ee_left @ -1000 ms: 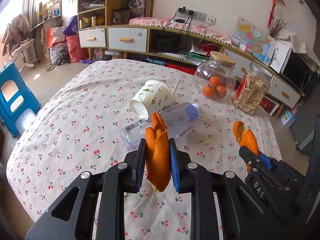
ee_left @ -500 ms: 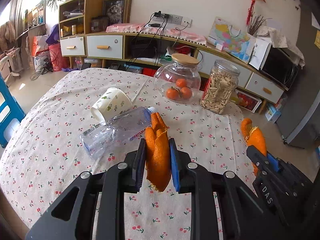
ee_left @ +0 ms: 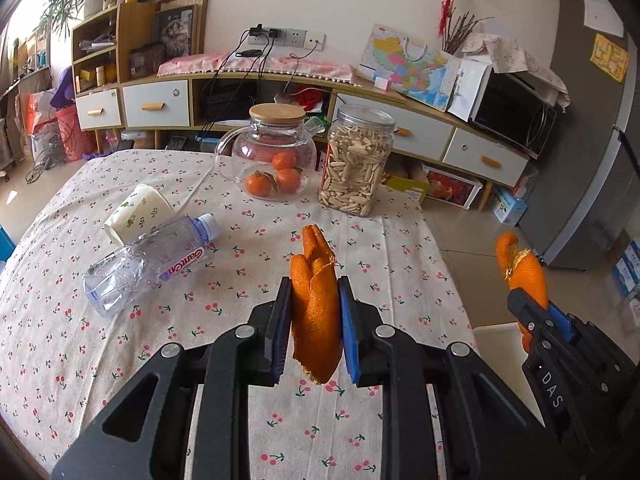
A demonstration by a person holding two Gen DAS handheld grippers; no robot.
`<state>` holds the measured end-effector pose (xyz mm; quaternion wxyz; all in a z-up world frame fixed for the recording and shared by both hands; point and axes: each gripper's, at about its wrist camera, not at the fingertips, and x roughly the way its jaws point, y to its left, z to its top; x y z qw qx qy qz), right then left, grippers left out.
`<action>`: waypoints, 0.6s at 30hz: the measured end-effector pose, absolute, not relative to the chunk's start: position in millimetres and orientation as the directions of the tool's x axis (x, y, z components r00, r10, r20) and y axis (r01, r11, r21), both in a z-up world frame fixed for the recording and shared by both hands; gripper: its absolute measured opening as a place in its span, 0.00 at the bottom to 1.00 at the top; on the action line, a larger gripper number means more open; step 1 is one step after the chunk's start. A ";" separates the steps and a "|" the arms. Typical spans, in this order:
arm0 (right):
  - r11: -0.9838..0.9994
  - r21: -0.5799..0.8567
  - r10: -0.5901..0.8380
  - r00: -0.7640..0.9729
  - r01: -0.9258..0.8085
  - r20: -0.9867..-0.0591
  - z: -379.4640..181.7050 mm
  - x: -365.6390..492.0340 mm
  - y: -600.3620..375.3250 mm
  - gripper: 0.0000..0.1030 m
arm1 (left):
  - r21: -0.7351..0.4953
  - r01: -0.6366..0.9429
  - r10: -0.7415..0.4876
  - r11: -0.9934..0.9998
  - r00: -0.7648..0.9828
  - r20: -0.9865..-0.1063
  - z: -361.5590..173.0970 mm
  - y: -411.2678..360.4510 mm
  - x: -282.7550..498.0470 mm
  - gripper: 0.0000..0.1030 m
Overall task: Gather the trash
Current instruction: 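Carry both orange peels to the white bin and open both tools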
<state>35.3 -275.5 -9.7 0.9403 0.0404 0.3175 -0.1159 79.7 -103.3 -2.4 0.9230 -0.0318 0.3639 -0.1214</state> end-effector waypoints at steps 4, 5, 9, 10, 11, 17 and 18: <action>0.955 0.000 -0.236 0.760 0.297 -0.606 -10.4 23.4 -300.1 0.14 | -0.146 0.236 -0.272 0.961 0.698 -0.663 -2.6 -123.2 75.1 0.22; 0.950 0.000 -0.247 0.756 0.311 -0.607 -10.3 20.1 -306.4 0.14 | -0.145 0.244 -0.277 0.959 0.696 -0.662 -2.6 -128.1 73.8 0.22; 0.930 -0.003 -0.291 0.733 0.367 -0.614 -12.5 9.4 -330.7 0.14 | -0.139 0.277 -0.297 0.951 0.687 -0.663 -4.5 -147.5 68.6 0.22; 0.925 -0.004 -0.302 0.727 0.381 -0.617 -13.3 6.3 -336.5 0.14 | -0.137 0.285 -0.302 0.949 0.684 -0.664 -4.8 -152.1 67.8 0.22; 0.919 -0.008 -0.313 0.720 0.393 -0.620 -14.1 3.4 -342.1 0.14 | -0.136 0.293 -0.306 0.946 0.680 -0.666 -5.3 -157.1 66.4 0.22; 0.890 -0.028 -0.361 0.663 0.456 -0.656 -25.7 -12.4 -373.8 0.15 | -0.130 0.343 -0.338 0.930 0.663 -0.668 -7.7 -188.4 55.9 0.22; 0.885 -0.033 -0.368 0.655 0.464 -0.660 -27.7 -15.2 -378.1 0.15 | -0.130 0.353 -0.345 0.927 0.660 -0.668 -8.0 -193.9 54.1 0.22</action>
